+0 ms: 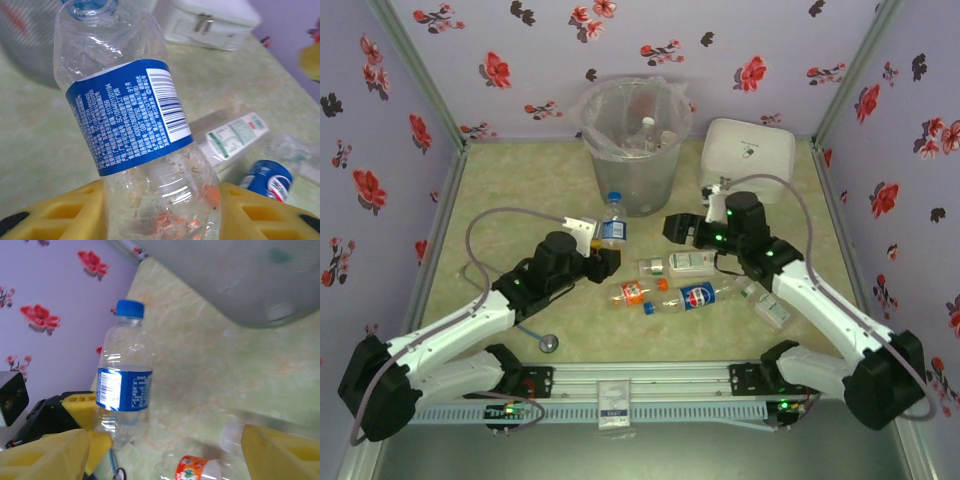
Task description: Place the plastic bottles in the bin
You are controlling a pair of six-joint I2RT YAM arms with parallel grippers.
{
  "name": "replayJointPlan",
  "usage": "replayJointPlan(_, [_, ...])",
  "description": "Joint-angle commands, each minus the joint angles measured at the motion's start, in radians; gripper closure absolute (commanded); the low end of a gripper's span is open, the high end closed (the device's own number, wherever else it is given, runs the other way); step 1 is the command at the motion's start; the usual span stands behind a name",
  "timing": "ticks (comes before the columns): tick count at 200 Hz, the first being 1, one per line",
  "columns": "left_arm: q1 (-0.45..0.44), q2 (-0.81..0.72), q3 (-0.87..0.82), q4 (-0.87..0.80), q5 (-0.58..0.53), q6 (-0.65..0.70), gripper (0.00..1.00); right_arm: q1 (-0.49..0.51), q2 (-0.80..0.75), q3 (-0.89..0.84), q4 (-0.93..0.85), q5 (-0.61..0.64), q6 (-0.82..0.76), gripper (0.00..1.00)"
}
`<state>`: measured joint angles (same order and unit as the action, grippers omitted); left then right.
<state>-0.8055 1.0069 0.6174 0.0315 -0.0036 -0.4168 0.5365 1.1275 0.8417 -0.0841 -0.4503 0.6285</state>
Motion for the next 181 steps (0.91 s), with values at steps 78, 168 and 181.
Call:
replayJointPlan(78, [-0.029,-0.016,0.011,0.11,0.253,0.19,0.67,0.059,0.245,0.239,-0.011,-0.012,-0.091,0.13])
replayJointPlan(168, [-0.029,-0.004,0.024,0.104,0.202,0.198,0.45,0.056,0.256,0.314,-0.1,-0.043,-0.125,0.55])
replayJointPlan(181, [-0.03,-0.022,0.018,0.105,0.163,0.192,0.29,0.048,0.233,0.339,-0.134,-0.022,-0.15,0.58])
